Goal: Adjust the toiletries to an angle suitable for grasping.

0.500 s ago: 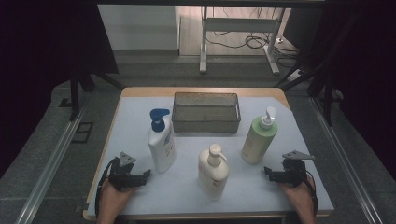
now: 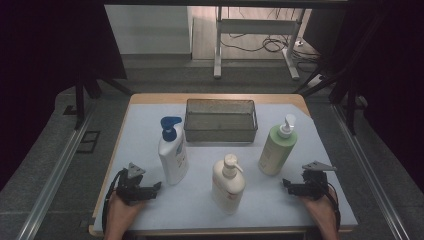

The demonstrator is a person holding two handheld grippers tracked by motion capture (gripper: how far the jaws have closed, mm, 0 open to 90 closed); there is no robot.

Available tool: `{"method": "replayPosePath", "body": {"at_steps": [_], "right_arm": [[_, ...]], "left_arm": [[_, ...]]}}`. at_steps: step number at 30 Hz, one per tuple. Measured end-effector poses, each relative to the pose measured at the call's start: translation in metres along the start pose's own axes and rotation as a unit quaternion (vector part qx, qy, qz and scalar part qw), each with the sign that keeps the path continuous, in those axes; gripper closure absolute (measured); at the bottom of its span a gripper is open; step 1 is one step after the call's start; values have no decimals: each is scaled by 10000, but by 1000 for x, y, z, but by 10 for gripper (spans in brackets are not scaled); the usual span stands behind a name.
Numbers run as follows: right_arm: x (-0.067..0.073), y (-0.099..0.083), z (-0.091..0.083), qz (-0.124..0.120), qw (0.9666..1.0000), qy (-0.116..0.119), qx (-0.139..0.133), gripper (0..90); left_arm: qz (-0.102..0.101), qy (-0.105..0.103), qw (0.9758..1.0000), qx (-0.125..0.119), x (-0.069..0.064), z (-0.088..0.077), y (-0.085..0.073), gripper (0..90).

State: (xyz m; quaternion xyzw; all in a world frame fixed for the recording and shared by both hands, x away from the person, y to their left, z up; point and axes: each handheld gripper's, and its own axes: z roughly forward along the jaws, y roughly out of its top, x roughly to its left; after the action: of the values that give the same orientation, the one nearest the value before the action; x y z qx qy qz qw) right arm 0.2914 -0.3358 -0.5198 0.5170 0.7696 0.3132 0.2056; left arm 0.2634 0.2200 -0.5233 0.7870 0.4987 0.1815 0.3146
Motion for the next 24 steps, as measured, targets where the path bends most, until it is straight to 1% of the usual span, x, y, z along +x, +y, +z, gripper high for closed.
{"method": "replayPosePath", "body": {"at_steps": [10, 14, 17, 21, 24], "right_arm": [[0, 0, 0, -29, 10000, 48, 15, 24], [-1, 0, -2, -69, 9999, 143, -4, 5], [-1, -1, -4, -145, 9998, 135, -6, 0], [-2, -2, -9, -215, 9997, 109, -107, 0], [-2, -2, -11, -326, 9993, 90, -174, 0]], "left_arm": [[-2, -2, 10000, 0, 0, 0, 0, 128], [-3, 0, 10000, -4, 0, 0, 0, 128], [-3, 1, 10000, -5, 0, 0, 0, 128], [-2, -2, 10000, 0, 0, 0, 0, 128], [-4, 0, 10000, -5, 0, 0, 0, 128]]}}
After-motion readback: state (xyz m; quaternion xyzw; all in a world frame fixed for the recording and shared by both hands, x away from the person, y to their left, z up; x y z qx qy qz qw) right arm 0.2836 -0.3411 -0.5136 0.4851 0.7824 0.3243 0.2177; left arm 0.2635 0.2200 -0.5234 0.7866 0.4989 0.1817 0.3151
